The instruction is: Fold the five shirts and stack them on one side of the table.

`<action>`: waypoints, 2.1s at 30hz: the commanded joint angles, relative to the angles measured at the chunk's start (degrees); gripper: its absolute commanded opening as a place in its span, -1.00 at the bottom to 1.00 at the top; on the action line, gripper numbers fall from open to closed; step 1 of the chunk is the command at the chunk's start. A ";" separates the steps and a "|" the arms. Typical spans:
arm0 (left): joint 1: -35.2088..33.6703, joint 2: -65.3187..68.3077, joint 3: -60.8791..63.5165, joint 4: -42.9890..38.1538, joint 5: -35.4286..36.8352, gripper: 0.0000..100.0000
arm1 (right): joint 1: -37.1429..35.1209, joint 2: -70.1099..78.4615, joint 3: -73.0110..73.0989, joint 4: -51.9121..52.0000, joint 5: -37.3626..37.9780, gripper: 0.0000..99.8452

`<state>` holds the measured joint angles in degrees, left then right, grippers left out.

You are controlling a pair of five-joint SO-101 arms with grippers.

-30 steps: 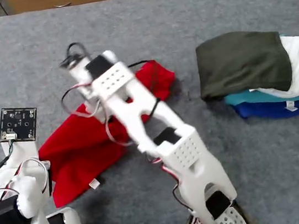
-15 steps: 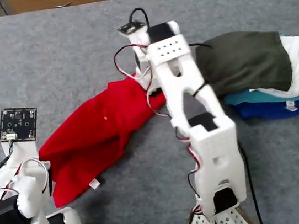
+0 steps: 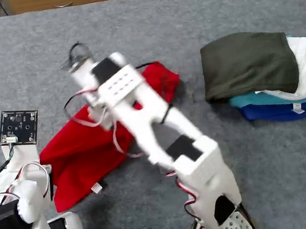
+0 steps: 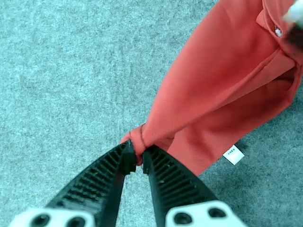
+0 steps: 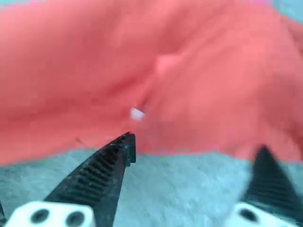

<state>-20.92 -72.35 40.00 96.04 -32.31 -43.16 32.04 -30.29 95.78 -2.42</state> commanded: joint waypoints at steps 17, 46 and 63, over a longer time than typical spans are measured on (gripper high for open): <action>-0.09 -0.13 -0.79 0.09 0.44 -0.96 | 10.33 3.12 -1.10 0.26 1.23 -0.99; 0.26 -0.13 -0.44 -3.16 0.18 -0.96 | 40.92 -70.29 70.73 -7.30 26.99 -0.82; 0.18 -0.13 -0.44 -3.08 0.44 -0.96 | 24.13 -78.46 67.03 -33.49 19.96 -0.67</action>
<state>-20.92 -72.62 40.00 93.76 -32.31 -14.15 -55.87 41.54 67.21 18.24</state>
